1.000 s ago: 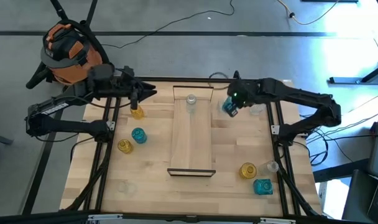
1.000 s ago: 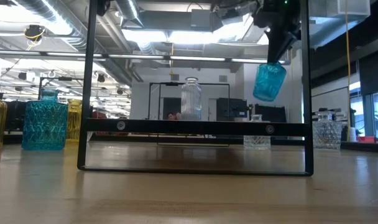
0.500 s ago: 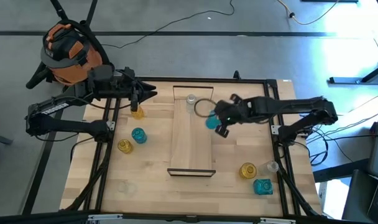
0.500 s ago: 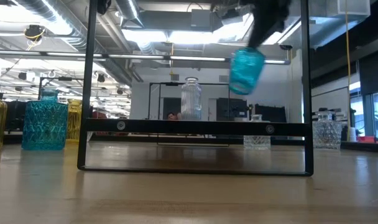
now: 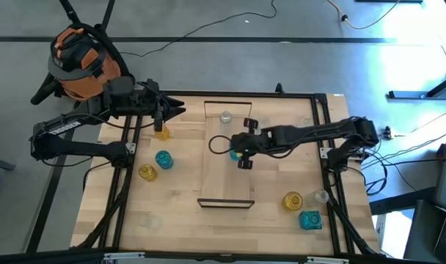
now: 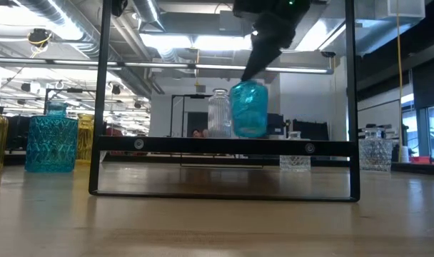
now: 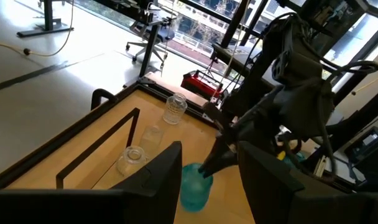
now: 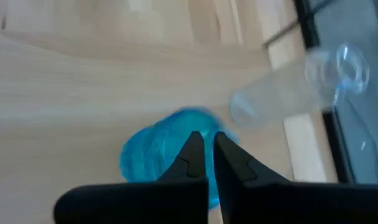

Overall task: Sort vases onto shelf
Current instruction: Put the blue vase on the shelf

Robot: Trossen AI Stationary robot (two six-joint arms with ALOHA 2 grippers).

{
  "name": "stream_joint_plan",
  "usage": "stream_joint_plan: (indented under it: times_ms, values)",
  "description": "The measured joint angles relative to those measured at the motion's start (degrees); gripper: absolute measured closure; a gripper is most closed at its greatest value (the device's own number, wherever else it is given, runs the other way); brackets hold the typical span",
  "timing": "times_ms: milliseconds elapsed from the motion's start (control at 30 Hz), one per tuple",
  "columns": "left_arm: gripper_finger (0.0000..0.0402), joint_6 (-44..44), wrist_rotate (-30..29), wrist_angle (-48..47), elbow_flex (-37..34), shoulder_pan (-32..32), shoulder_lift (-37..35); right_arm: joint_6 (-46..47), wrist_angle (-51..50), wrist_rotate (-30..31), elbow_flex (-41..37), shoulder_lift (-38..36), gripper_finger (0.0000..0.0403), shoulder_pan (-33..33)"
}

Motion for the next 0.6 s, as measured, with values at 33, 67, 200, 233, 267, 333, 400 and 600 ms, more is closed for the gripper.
stream_joint_plan:
  times_ms: [33,67,200,233,267,333,400,600]
  values:
    - [0.0253,0.0,0.0,0.0,0.0,0.0,0.0,-1.1,1.2,0.4,0.0,0.2,0.0403,0.0]
    - [0.0253,0.0,0.0,0.0,0.0,0.0,0.0,-2.2,1.8,1.1,0.0,0.4,0.0403,0.0]
    - [0.0253,0.0,0.0,0.0,0.0,0.0,0.0,-4.8,3.1,2.2,0.0,0.8,0.0403,-0.2]
    - [0.0253,0.0,0.0,0.0,0.0,0.0,0.0,-4.9,3.2,2.1,0.0,0.8,0.0403,-0.5]
    - [0.0253,0.0,0.0,0.0,0.0,0.0,0.0,-4.7,3.5,1.8,0.0,0.8,0.0403,-0.7]
    - [0.0253,-0.1,0.0,0.0,0.0,0.0,0.0,-2.8,3.6,1.3,0.0,0.8,0.0403,-0.9]
    - [0.0253,-0.2,0.0,0.0,0.0,0.0,0.0,-0.1,3.5,0.4,0.0,0.3,0.0403,-0.9]
    - [0.0253,-0.2,0.8,-0.6,0.0,0.0,0.0,9.3,4.1,-9.8,0.0,-3.6,0.0403,-0.9]
